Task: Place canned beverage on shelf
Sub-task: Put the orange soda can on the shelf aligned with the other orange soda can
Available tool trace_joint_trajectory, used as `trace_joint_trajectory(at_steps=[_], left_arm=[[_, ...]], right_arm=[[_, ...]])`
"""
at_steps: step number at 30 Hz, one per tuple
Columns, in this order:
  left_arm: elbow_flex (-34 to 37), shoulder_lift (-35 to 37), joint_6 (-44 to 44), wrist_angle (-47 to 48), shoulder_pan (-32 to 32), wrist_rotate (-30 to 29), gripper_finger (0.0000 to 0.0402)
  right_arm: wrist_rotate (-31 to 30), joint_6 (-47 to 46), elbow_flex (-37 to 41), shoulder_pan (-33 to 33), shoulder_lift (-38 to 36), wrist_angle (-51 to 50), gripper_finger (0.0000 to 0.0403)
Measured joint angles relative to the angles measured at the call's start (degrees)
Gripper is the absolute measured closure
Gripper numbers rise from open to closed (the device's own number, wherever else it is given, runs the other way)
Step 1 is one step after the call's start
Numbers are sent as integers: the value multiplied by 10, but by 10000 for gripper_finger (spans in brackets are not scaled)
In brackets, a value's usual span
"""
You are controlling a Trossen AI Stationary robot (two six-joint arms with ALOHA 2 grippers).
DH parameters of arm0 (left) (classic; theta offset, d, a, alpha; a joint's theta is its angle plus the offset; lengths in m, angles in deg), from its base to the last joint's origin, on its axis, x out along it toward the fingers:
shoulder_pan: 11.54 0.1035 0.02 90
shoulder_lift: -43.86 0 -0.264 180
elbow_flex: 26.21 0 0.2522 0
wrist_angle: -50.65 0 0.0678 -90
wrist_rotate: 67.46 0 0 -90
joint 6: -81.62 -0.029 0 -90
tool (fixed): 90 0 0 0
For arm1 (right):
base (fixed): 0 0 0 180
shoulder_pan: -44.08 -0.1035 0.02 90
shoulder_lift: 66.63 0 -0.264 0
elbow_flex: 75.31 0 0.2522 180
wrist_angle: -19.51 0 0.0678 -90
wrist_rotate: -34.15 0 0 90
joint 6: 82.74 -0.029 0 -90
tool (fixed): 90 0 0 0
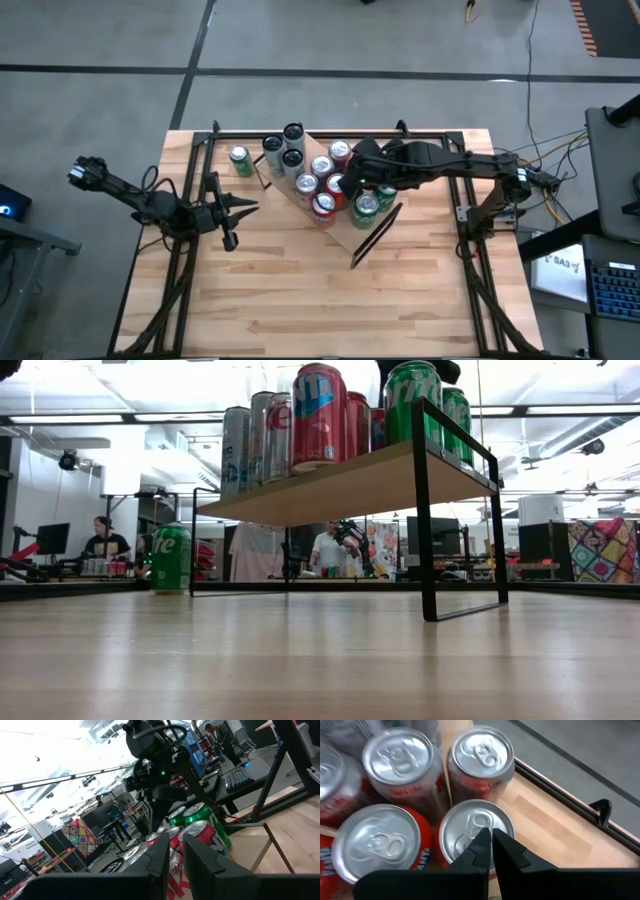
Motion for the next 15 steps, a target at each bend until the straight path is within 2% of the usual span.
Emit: trace_joint_trajectory(at_steps=[8, 15], left_arm=[[0, 0, 0, 0, 0, 0, 364], [0, -6, 11, 10, 0, 6, 364]], right_arm=[[3, 32, -20, -11, -1, 22, 394], [61, 98, -22, -57, -1, 127, 394]])
